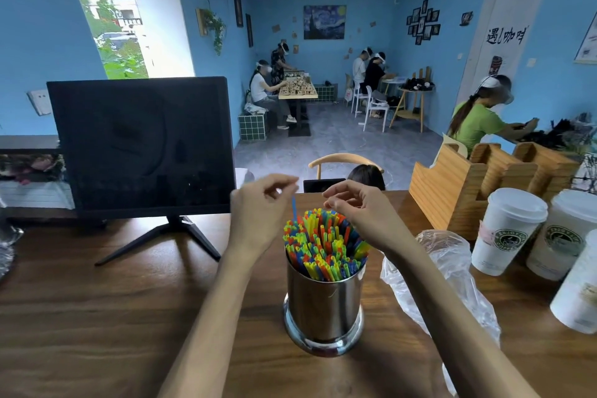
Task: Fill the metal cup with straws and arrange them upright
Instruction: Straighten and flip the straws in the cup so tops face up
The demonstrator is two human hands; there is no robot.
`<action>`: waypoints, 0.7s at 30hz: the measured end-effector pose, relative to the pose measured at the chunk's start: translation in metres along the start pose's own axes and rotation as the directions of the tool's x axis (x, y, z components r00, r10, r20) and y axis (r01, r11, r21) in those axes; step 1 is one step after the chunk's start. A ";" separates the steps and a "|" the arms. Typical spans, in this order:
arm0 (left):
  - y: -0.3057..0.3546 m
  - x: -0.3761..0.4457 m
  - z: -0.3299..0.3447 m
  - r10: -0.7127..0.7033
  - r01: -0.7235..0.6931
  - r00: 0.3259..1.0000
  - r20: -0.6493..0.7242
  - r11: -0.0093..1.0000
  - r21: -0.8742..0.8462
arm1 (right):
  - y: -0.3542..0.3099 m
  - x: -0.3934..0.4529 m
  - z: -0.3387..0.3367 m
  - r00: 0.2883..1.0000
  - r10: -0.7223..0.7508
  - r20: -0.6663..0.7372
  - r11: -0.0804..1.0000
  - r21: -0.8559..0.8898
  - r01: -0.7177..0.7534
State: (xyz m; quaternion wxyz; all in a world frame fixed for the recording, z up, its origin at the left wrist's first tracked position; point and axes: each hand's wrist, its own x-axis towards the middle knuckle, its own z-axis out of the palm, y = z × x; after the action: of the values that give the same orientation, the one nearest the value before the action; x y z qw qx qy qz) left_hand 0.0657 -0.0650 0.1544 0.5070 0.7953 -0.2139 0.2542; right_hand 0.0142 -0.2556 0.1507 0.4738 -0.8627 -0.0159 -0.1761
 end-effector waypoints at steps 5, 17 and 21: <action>0.053 -0.001 -0.025 0.073 -0.213 0.948 -0.311 0.869 -0.446 | -0.009 -0.011 0.005 0.991 -0.031 -0.129 0.993 0.105 0.045; 0.045 -0.023 -0.025 0.147 0.061 0.915 0.377 0.870 -0.489 | -0.046 0.000 -0.005 0.978 0.116 0.174 0.480 0.852 -0.209; 0.025 -0.023 -0.016 0.037 0.122 0.946 0.322 0.880 -0.459 | -0.035 0.003 -0.002 0.996 0.082 -0.030 0.763 0.644 -0.043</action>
State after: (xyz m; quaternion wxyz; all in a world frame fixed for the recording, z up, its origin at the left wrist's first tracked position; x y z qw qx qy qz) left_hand 0.0298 -0.0587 0.1629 0.6493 0.6828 -0.3312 0.0503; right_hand 0.0090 -0.2386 0.1813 0.7463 -0.6431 -0.0330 -0.1685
